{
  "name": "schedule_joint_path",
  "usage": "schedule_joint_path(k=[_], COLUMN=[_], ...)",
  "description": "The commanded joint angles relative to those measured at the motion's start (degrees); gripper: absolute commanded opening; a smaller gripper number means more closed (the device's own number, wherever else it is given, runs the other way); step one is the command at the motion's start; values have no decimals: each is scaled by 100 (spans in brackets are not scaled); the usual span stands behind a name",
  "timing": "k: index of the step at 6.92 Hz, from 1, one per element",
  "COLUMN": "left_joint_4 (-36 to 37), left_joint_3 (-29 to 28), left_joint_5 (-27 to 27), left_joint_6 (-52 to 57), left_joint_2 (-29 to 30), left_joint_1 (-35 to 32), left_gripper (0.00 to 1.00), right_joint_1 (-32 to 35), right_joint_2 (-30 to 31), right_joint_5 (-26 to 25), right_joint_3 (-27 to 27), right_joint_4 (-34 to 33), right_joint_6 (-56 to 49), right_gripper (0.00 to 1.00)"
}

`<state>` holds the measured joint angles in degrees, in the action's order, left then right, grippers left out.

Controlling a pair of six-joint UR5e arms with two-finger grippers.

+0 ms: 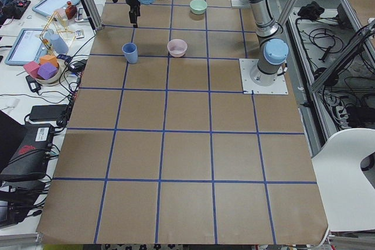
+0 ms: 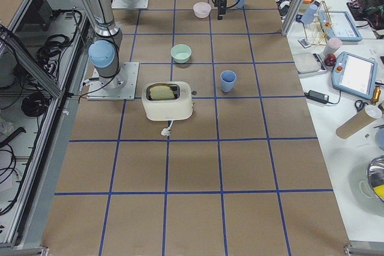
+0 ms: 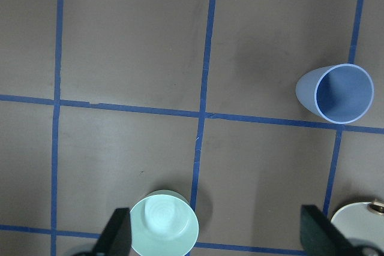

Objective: Stack blue cups with both arms

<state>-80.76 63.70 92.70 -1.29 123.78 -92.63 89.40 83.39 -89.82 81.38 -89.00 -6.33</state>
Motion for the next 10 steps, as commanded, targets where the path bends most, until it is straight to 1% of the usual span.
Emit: schedule_joint_path(k=[1, 3, 4, 7, 8, 9, 10], left_joint_4=[244, 358, 367, 464, 456, 464, 342], left_joint_3=[-191, -200, -156, -191, -191, -217, -270], left_joint_5=[72, 72, 64, 64, 29, 55, -128], left_joint_6=[49, 50, 67, 15, -12, -38, -56], left_joint_2=[594, 822, 893, 1008, 895, 755, 449], left_joint_1=[191, 201, 201, 192, 140, -17, -175], left_gripper=[96, 94, 75, 3, 0, 0, 0], right_joint_1=[-1, -1, -1, -1, -1, -1, -1], right_joint_2=[1, 1, 1, 1, 1, 1, 1], right_joint_5=[0, 0, 0, 0, 0, 0, 0], right_joint_3=[0, 9, 0, 9, 9, 9, 9], right_joint_4=[-12, 6, -3, -3, 6, 6, 6], right_joint_6=[0, 0, 0, 0, 0, 0, 0], right_gripper=[100, 100, 100, 100, 100, 100, 100])
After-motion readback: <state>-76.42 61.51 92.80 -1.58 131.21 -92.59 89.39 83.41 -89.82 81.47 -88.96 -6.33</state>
